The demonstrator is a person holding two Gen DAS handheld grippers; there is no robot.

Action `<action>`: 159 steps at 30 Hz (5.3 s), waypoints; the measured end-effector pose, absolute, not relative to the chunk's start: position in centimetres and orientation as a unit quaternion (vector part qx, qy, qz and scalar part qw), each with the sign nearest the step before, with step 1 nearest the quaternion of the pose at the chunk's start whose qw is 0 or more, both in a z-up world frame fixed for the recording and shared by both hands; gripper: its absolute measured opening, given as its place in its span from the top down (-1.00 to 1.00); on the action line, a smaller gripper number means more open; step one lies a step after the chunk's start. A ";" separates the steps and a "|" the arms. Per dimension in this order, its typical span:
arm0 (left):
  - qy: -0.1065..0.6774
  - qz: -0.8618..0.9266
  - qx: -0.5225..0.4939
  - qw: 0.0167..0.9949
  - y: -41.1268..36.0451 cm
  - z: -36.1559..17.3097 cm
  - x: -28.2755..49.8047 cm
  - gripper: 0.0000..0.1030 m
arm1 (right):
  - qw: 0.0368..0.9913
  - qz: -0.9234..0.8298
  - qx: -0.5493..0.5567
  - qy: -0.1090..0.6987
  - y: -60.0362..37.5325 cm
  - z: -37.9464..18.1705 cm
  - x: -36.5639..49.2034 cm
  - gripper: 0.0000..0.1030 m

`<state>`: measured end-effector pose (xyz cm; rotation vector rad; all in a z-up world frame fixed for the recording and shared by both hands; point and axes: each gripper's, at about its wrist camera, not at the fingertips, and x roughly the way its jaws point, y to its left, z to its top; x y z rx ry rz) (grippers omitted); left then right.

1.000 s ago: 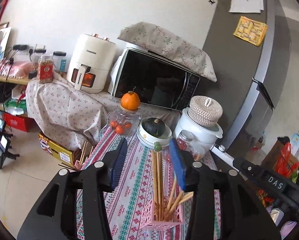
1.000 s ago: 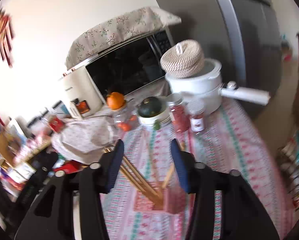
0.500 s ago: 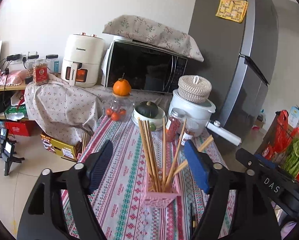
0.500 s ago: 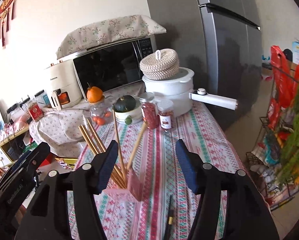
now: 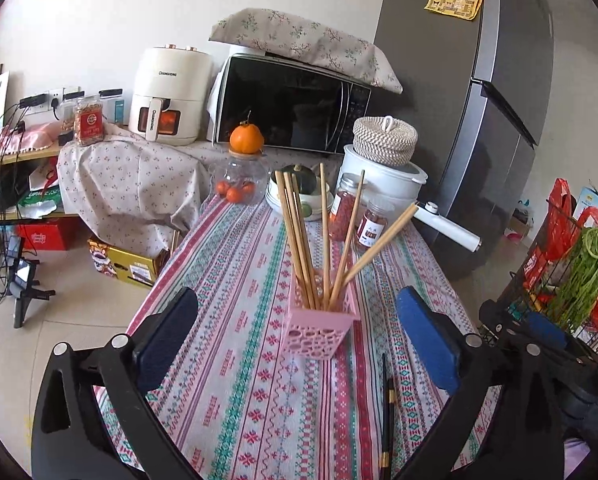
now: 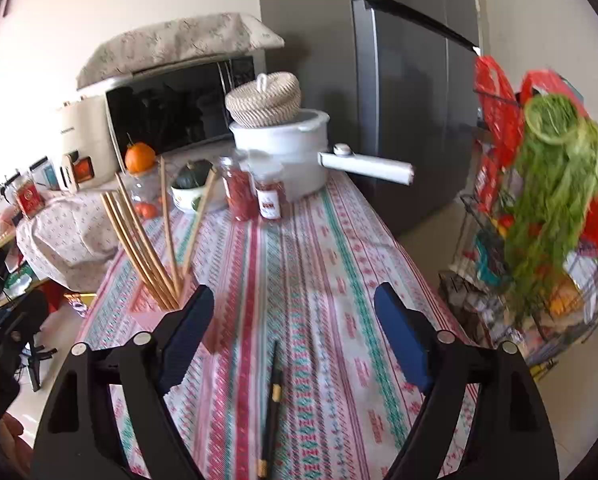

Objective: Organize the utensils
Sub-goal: 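Move both grippers back down toward the dark chopstick on the cloth, then close the left gripper on a dark chopstick while the right gripper grasps the other, then lift both dark chopsticks and carry them above the pink basket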

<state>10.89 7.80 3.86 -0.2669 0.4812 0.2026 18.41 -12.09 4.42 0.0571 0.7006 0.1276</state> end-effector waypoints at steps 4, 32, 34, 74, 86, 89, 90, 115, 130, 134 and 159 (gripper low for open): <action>0.252 0.095 -0.123 0.955 7.1 3.0 10.5 -0.85 | 0.932 0.049 0.032 0.357 -12.9 3.1 17.9 -0.71; 0.428 0.071 -0.127 0.892 6.2 -4.3 12.8 -0.86 | 0.888 0.008 0.032 0.458 -20.4 -3.6 16.0 -0.87; 0.462 0.065 -0.141 0.873 6.2 -5.5 13.9 -0.86 | 0.885 0.002 0.047 0.463 -21.5 -3.9 16.2 -0.87; 0.543 0.179 -0.133 0.809 0.8 -11.6 25.8 0.13 | 0.832 0.035 0.200 0.517 -28.1 -6.1 17.3 -0.87; 0.561 0.049 -0.151 0.813 8.0 -11.1 18.9 0.93 | 0.841 0.032 0.109 0.529 -23.5 -6.5 18.1 -0.87; 0.542 0.057 -0.141 0.827 10.2 -10.1 16.9 0.93 | 0.840 0.050 0.070 0.536 -20.7 -6.5 18.8 -0.87; 0.536 0.059 -0.144 0.830 11.0 -9.7 16.2 0.93 | 0.839 0.056 0.057 0.538 -19.6 -6.6 19.1 -0.87; 0.450 0.054 -0.218 0.864 14.3 -6.1 13.8 0.92 | 0.813 0.074 -0.004 0.577 -11.3 -10.9 24.7 0.85; 0.525 0.124 -0.211 0.815 14.9 -10.7 19.9 0.46 | 0.851 0.114 0.109 0.501 -17.0 -4.1 19.6 0.86; 0.533 0.148 -0.140 0.821 13.0 -11.3 20.6 0.46 | 0.861 0.130 0.110 0.480 -17.0 -1.9 18.8 0.86; 0.272 0.009 -0.197 0.942 11.8 4.1 6.9 0.95 | 0.883 0.192 0.154 0.400 -16.7 6.8 16.9 0.85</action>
